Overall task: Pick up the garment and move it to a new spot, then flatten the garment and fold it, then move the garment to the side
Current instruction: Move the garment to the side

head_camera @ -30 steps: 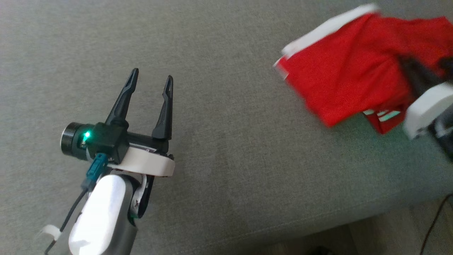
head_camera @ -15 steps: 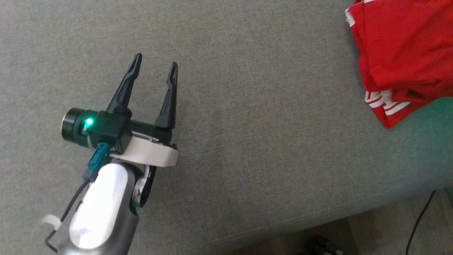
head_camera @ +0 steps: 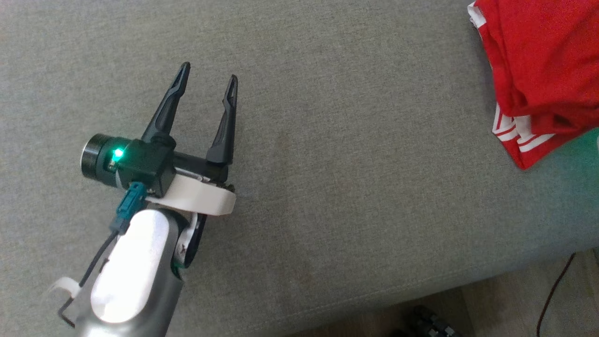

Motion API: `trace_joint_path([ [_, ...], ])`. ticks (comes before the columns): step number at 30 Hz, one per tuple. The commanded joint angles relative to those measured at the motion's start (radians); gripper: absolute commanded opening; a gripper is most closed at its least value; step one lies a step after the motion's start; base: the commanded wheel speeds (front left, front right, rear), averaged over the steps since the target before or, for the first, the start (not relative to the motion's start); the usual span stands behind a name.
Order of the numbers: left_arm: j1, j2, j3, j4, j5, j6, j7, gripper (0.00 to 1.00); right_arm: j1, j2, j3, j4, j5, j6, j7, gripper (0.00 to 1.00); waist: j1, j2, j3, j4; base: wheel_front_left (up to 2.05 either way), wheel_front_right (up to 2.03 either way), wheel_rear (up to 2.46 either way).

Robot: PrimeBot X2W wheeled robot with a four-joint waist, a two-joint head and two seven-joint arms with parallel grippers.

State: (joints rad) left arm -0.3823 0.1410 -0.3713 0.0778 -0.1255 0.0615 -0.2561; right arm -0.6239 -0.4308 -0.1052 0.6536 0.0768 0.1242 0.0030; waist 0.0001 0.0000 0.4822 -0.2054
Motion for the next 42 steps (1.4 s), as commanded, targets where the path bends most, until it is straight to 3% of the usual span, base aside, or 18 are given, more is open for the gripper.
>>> trace_joint_path([
  [1, -0.033, 0.018, 0.032, -0.027, -0.002, 0.000, -0.004, 1.00, -0.004, -0.016, -0.013, -0.007, -0.023, 0.007, -0.021, 1.00, -0.0001, 0.0000, -0.005, 0.000, 0.00, 0.00, 0.00],
  [4, -0.026, 0.020, 0.036, -0.016, -0.010, 0.000, -0.005, 1.00, 0.001, 0.017, -0.053, 0.008, -0.052, 0.007, -0.065, 1.00, -0.0001, 0.0000, -0.027, 0.001, 0.00, 0.00, 0.00],
  [8, 0.007, 0.023, 0.049, 0.001, -0.024, 0.010, -0.005, 1.00, 0.038, 0.079, -0.064, -0.062, -0.056, 0.007, -0.134, 1.00, -0.0001, 0.0000, -0.081, 0.001, 0.00, 0.00, 0.00],
  [18, 0.115, 0.024, 0.084, -0.005, -0.058, 0.035, -0.006, 1.00, 0.284, 0.267, 0.039, -0.464, -0.010, 0.007, -0.115, 1.00, -0.0001, 0.0000, -0.224, 0.051, 0.00, 0.00, 0.00],
  [23, 0.153, 0.027, 0.099, -0.008, -0.067, 0.043, -0.006, 1.00, 0.373, 0.333, 0.113, -0.591, 0.022, 0.007, -0.075, 1.00, -0.0001, 0.0000, -0.273, 0.101, 0.00, 0.00, 0.00],
  [31, 0.204, 0.028, 0.123, -0.008, -0.077, 0.058, -0.006, 1.00, 0.449, 0.363, 0.186, -0.655, 0.046, 0.007, -0.037, 1.00, -0.0001, 0.0000, -0.331, 0.176, 0.00, 0.00, 0.00],
  [42, 0.315, 0.029, 0.143, -0.018, -0.081, 0.068, -0.006, 1.00, 0.563, 0.378, 0.164, -0.668, 0.044, 0.007, -0.005, 1.00, -0.0001, 0.0000, -0.411, 0.222, 0.00, 0.00, 0.00],
])
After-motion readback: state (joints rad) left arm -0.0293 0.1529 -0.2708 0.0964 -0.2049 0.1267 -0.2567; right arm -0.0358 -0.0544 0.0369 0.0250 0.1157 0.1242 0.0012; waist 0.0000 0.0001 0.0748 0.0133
